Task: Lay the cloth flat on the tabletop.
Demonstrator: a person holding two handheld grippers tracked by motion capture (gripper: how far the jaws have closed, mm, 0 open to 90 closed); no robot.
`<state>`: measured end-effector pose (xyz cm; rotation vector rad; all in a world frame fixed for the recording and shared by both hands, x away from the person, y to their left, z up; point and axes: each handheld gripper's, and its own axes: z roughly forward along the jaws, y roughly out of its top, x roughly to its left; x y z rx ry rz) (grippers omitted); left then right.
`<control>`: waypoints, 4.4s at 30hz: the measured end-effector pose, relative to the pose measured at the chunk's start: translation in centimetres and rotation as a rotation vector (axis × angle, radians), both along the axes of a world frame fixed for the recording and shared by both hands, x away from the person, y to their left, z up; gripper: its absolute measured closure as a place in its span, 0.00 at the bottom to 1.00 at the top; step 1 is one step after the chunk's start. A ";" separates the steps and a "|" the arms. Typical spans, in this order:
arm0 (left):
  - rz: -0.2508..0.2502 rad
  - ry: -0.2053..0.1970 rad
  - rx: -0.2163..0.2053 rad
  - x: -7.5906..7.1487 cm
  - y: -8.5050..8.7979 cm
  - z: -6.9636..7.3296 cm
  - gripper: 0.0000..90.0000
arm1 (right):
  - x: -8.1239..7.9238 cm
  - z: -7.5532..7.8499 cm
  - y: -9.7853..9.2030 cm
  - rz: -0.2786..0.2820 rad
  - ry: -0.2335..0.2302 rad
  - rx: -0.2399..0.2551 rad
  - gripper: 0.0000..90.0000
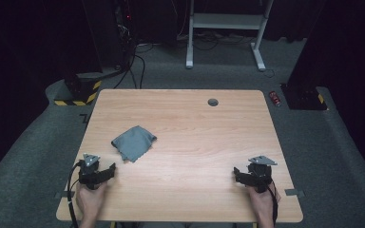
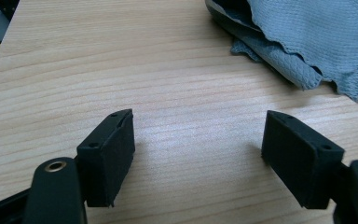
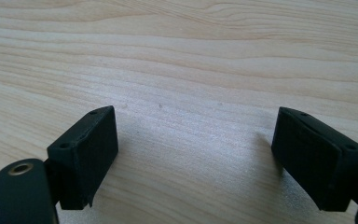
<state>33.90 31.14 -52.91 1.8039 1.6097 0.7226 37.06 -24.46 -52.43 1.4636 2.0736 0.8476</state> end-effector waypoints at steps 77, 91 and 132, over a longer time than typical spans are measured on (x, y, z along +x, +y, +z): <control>-0.074 -0.007 -0.121 0.1 -1.2 1.9 0.21 | 0.0 0.0 0.0 -0.006 0.002 0.002 0.16; -0.154 -0.022 -0.116 1.3 -3.2 3.5 0.24 | 0.0 0.0 0.0 -0.003 0.000 0.000 0.16; -0.097 0.107 0.066 8.4 -5.5 1.7 0.55 | 0.0 0.0 0.0 -0.003 0.000 -0.001 0.16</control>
